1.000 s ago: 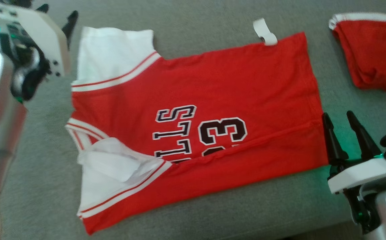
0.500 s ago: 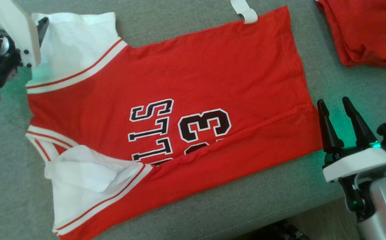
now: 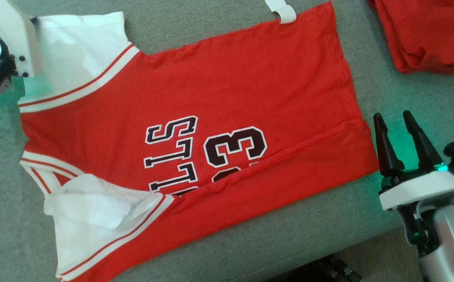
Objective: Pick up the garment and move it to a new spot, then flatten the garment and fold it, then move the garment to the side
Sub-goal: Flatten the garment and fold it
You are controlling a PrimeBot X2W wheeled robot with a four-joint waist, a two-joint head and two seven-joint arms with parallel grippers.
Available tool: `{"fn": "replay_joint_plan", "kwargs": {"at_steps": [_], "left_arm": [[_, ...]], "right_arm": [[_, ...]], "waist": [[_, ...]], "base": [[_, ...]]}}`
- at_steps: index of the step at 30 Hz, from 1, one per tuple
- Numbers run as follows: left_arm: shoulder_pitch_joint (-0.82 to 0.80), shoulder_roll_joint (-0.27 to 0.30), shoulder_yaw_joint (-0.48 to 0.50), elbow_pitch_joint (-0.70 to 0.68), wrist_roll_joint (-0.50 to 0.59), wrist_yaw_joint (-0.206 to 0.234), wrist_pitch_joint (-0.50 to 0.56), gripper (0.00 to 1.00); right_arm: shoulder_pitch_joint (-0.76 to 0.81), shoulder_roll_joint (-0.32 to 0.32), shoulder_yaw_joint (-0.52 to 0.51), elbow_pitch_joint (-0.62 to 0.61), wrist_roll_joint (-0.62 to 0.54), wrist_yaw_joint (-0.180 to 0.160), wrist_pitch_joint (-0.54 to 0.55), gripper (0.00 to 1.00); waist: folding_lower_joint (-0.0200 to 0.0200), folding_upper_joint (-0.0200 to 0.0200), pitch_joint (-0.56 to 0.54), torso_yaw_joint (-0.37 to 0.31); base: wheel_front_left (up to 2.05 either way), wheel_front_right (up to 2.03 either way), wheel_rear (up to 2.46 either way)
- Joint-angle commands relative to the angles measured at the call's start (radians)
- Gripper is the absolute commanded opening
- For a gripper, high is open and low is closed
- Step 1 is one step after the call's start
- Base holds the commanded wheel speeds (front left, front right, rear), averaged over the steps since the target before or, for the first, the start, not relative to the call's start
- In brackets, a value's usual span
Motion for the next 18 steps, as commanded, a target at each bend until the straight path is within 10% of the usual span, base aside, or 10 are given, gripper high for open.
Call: {"fn": "replay_joint_plan", "kwargs": {"at_steps": [1, 18], "left_arm": [[-0.031, 0.049, 0.025, -0.014, -0.008, -0.001, 0.013, 0.00], [-0.033, 0.037, -0.050, -0.084, 0.021, -0.014, -0.170, 0.00]], "right_arm": [[-0.001, -0.024, 0.010, -0.022, 0.005, -0.001, -0.009, 1.00], [-0.260, -0.041, 0.070, 0.024, -0.006, -0.001, 0.197, 1.00]], "waist": [[0.0000, 0.0000, -0.001, 0.002], [0.0000, 0.0000, -0.074, 0.063]], "base": [[0.00, 0.00, 0.00], [0.00, 0.00, 0.00]]}}
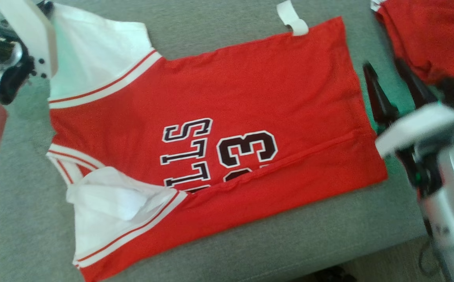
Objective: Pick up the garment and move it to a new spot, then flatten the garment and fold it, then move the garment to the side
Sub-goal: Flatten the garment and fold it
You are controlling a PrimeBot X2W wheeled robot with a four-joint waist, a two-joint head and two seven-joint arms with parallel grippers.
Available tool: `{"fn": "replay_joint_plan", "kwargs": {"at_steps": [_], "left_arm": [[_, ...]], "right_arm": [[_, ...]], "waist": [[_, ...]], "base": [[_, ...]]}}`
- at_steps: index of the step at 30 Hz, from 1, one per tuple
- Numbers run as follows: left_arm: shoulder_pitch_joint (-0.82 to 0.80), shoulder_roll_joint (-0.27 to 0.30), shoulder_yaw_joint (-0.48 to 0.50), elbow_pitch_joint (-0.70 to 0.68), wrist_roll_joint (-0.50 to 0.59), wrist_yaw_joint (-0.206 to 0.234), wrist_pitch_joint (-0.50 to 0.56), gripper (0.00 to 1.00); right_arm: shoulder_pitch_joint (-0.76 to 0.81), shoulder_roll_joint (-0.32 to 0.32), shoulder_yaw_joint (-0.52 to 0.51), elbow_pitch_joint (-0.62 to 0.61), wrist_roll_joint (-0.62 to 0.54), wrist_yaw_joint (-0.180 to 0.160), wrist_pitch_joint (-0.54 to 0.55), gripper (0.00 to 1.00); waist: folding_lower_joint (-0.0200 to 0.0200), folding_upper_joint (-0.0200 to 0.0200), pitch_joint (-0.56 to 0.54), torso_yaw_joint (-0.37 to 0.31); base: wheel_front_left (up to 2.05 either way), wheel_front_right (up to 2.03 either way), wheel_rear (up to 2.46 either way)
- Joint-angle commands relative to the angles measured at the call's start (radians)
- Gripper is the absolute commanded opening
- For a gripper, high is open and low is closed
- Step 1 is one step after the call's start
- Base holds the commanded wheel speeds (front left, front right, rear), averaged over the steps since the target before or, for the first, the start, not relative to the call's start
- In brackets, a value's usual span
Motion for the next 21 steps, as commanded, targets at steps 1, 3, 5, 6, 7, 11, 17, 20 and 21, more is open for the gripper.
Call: {"fn": "replay_joint_plan", "kwargs": {"at_steps": [1, 3, 5, 6, 7, 11, 17, 20, 21], "left_arm": [[-0.040, 0.038, 0.024, -0.035, 0.007, -0.004, -0.010, 0.00], [-0.046, 0.031, 0.005, -0.049, 0.006, -0.005, -0.015, 0.00], [-0.055, 0.024, -0.012, -0.063, 0.004, -0.005, -0.018, 0.00], [-0.060, 0.022, -0.021, -0.071, 0.004, -0.005, -0.021, 0.00], [-0.065, 0.019, -0.030, -0.079, 0.003, -0.005, -0.022, 0.00], [-0.083, 0.014, -0.061, -0.111, -0.005, -0.005, -0.035, 0.00], [-0.094, 0.010, -0.092, -0.127, -0.016, -0.006, -0.057, 0.00], [-0.099, 0.010, -0.107, -0.128, -0.022, -0.006, -0.070, 0.00], [-0.101, 0.010, -0.111, -0.127, -0.023, -0.006, -0.074, 0.00]], "right_arm": [[-0.040, -0.009, 0.024, -0.006, 0.002, -0.001, 0.022, 1.00], [-0.112, -0.001, 0.039, 0.050, 0.006, -0.001, 0.058, 1.00], [-0.176, 0.005, 0.048, 0.115, 0.006, -0.001, 0.082, 1.00], [-0.206, 0.005, 0.050, 0.148, 0.002, -0.001, 0.090, 1.00], [-0.232, 0.007, 0.050, 0.182, -0.003, -0.001, 0.095, 1.00], [-0.316, 0.009, 0.053, 0.306, -0.021, -0.001, 0.109, 1.00], [-0.388, 0.009, 0.059, 0.425, -0.063, -0.001, 0.093, 1.00], [-0.417, 0.010, 0.065, 0.478, -0.083, -0.001, 0.084, 1.00], [-0.424, 0.010, 0.067, 0.492, -0.089, -0.001, 0.080, 0.98]], "waist": [[0.0000, 0.0000, -0.007, 0.016], [0.0000, 0.0000, -0.006, 0.034], [0.0000, 0.0000, -0.002, 0.054], [0.0000, 0.0000, 0.002, 0.064], [0.0000, 0.0000, 0.006, 0.074], [0.0000, 0.0000, 0.021, 0.106], [0.0000, 0.0000, 0.029, 0.129], [0.0000, 0.0000, 0.028, 0.136], [0.0000, 0.0000, 0.027, 0.138]], "base": [[0.00, 0.00, 0.00], [0.00, 0.00, 0.00], [0.00, 0.00, 0.00], [0.00, 0.00, 0.00], [0.00, 0.00, 0.00], [0.00, 0.00, 0.00], [0.00, 0.00, 0.00], [0.00, 0.00, 0.00], [0.00, 0.00, 0.00]]}}
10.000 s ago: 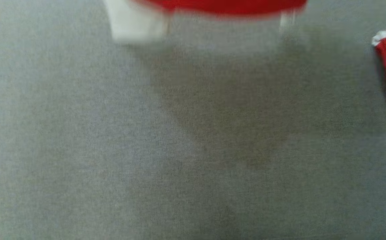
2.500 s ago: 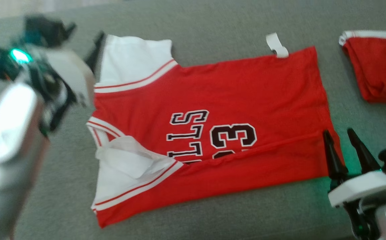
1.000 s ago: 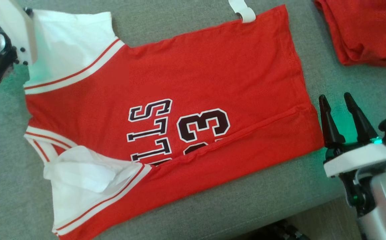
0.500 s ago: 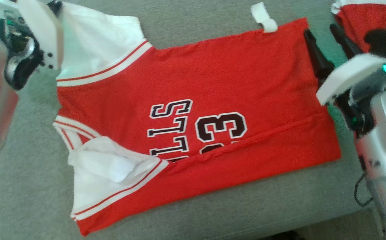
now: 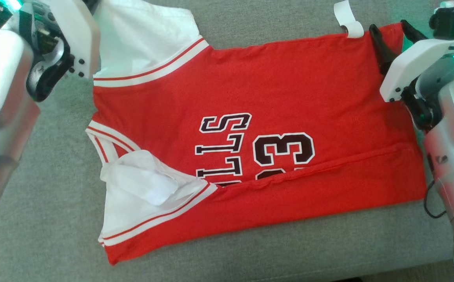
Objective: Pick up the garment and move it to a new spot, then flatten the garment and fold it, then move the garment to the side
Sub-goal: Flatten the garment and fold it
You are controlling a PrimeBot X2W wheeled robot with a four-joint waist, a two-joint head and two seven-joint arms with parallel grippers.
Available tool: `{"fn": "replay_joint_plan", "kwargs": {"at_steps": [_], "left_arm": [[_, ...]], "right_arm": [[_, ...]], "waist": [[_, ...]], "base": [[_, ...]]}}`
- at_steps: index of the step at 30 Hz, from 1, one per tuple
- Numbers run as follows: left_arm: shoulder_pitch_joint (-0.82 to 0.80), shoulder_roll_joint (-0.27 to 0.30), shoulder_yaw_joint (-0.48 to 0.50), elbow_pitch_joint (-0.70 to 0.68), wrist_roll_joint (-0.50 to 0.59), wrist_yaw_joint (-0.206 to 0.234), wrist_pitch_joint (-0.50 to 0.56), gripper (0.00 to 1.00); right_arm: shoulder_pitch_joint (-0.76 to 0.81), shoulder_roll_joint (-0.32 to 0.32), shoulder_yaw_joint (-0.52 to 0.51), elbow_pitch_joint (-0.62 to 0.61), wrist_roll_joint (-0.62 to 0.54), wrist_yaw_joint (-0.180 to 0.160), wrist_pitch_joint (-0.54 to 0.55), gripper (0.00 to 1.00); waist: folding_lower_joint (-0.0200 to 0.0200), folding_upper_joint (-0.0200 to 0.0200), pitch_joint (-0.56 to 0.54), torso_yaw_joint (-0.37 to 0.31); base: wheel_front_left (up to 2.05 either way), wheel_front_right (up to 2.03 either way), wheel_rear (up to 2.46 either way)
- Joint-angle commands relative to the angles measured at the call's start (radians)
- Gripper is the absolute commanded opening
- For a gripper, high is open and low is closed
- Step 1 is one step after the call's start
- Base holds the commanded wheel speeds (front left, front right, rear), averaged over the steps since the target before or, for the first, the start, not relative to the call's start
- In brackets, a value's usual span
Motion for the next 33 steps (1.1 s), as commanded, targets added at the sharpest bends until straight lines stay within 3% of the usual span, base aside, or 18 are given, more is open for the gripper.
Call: {"fn": "replay_joint_plan", "kwargs": {"at_steps": [1, 2, 3, 4, 6, 10, 18, 24, 29, 33], "left_arm": [[-0.064, 0.037, 0.031, -0.027, -0.004, 0.002, -0.014, 0.00], [-0.065, 0.038, 0.027, -0.026, -0.006, 0.002, -0.018, 0.00], [-0.066, 0.038, 0.024, -0.024, -0.007, 0.002, -0.021, 0.00], [-0.067, 0.039, 0.020, -0.022, -0.009, 0.002, -0.024, 0.00], [-0.068, 0.040, 0.013, -0.019, -0.011, 0.002, -0.030, 0.00], [-0.075, 0.044, 0.002, -0.015, -0.006, 0.002, -0.061, 0.00], [-0.125, 0.044, 0.013, 0.021, 0.056, 0.021, -0.254, 0.00], [-0.154, 0.027, 0.028, 0.062, 0.054, 0.026, -0.322, 0.00], [-0.096, 0.027, 0.024, 0.037, 0.021, 0.021, -0.330, 0.00], [0.013, 0.051, 0.034, -0.041, -0.005, 0.047, -0.368, 0.00]], "right_arm": [[-0.022, 0.004, 0.015, -0.012, -0.007, -0.001, -0.013, 0.88], [-0.029, 0.003, 0.014, -0.002, -0.010, -0.001, -0.019, 0.63], [-0.035, 0.002, 0.015, 0.007, -0.015, -0.001, -0.024, 0.45], [-0.040, 0.001, 0.015, 0.016, -0.017, -0.001, -0.029, 0.36], [-0.049, 0.001, 0.016, 0.031, -0.021, -0.001, -0.036, 0.02], [-0.064, -0.002, 0.018, 0.048, -0.029, -0.001, -0.056, 0.00], [-0.103, -0.008, -0.001, 0.045, -0.004, -0.001, -0.149, 0.00], [-0.117, -0.022, -0.022, 0.048, 0.031, -0.001, -0.191, 0.00], [-0.064, -0.032, -0.007, 0.040, 0.051, -0.001, -0.205, 0.00], [0.015, -0.042, -0.004, 0.020, 0.070, -0.001, -0.223, 0.00]], "waist": [[-0.0001, 0.0000, -0.002, 0.002], [-0.0001, 0.0000, -0.003, 0.003], [-0.0001, 0.0000, -0.004, 0.004], [-0.0001, 0.0000, -0.004, 0.004], [-0.0001, 0.0000, -0.005, 0.005], [-0.0001, 0.0000, -0.008, 0.006], [-0.0001, 0.0000, -0.030, 0.013], [-0.0001, 0.0000, -0.069, 0.031], [-0.0001, 0.0000, -0.108, 0.051], [-0.0001, 0.0000, -0.148, 0.070]], "base": [[0.00, 0.00, 0.00], [0.00, 0.00, 0.00], [0.00, 0.00, 0.00], [0.00, 0.00, 0.00], [0.00, 0.00, 0.00], [0.00, 0.00, 0.00], [0.00, 0.00, 0.00], [0.00, 0.00, 0.00], [0.00, 0.00, 0.00], [0.00, 0.00, 0.00]]}}
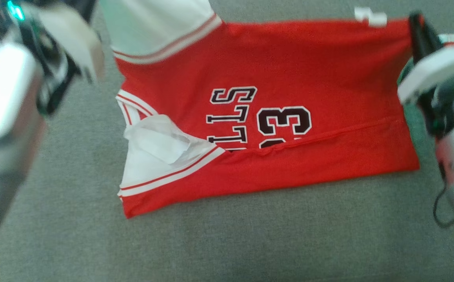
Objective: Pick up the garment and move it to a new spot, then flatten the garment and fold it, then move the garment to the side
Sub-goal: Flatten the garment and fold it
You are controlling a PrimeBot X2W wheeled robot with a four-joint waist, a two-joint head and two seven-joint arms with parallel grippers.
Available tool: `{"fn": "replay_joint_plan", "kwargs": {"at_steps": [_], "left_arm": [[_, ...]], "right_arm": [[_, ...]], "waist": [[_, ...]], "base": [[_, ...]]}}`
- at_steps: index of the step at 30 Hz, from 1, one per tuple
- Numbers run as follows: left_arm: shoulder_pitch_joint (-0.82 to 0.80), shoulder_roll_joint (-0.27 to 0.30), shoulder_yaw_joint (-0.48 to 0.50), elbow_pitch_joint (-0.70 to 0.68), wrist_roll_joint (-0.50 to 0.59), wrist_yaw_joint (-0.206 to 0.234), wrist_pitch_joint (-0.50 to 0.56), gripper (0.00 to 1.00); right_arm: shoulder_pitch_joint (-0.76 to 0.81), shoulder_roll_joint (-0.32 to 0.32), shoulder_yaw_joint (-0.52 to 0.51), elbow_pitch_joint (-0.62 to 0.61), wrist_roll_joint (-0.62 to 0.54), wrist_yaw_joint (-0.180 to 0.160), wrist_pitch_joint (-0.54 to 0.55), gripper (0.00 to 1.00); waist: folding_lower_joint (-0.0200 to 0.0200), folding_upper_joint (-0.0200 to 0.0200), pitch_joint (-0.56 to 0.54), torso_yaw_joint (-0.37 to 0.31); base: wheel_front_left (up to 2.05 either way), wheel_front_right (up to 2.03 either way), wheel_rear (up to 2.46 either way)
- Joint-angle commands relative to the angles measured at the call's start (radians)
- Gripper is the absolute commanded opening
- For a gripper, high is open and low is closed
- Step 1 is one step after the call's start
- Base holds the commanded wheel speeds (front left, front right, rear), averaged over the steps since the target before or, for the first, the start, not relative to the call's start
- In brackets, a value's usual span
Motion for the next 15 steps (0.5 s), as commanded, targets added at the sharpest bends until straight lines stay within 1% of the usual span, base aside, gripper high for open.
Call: {"fn": "replay_joint_plan", "kwargs": {"at_steps": [1, 2, 3, 6, 7, 15], "left_arm": [[0.021, 0.062, 0.047, -0.057, -0.012, 0.018, -0.011, 0.00], [0.059, 0.070, 0.048, -0.086, -0.021, 0.029, -0.014, 0.00], [0.138, 0.093, 0.047, -0.151, -0.035, 0.052, -0.015, 0.00], [0.261, 0.134, 0.047, -0.261, -0.055, 0.097, -0.013, 0.00], [0.261, 0.134, 0.047, -0.261, -0.055, 0.097, -0.013, 0.00], [0.572, 0.233, 0.072, -0.538, -0.144, 0.228, -0.007, 0.00]], "right_arm": [[0.040, -0.009, 0.007, -0.040, 0.011, -0.001, -0.017, 0.00], [0.062, -0.013, 0.005, -0.047, 0.014, -0.001, -0.020, 0.00], [0.106, -0.020, 0.002, -0.061, 0.022, -0.001, -0.024, 0.00], [0.169, -0.032, -0.012, -0.085, 0.031, -0.001, -0.029, 0.00], [0.169, -0.032, -0.012, -0.085, 0.031, -0.001, -0.029, 0.00], [0.321, -0.047, -0.077, -0.160, 0.028, -0.001, -0.022, 0.00]], "waist": [[0.0001, 0.0000, -0.028, 0.018], [0.0001, 0.0000, -0.038, 0.023], [0.0001, 0.0000, -0.056, 0.029], [0.0001, 0.0000, -0.082, 0.036], [0.0001, 0.0000, -0.082, 0.036], [0.0001, 0.0000, -0.113, 0.045]], "base": [[0.00, 0.00, 0.00], [0.00, 0.00, 0.00], [0.00, 0.00, 0.00], [0.00, 0.00, 0.00], [0.00, 0.00, 0.00], [0.00, 0.00, 0.00]]}}
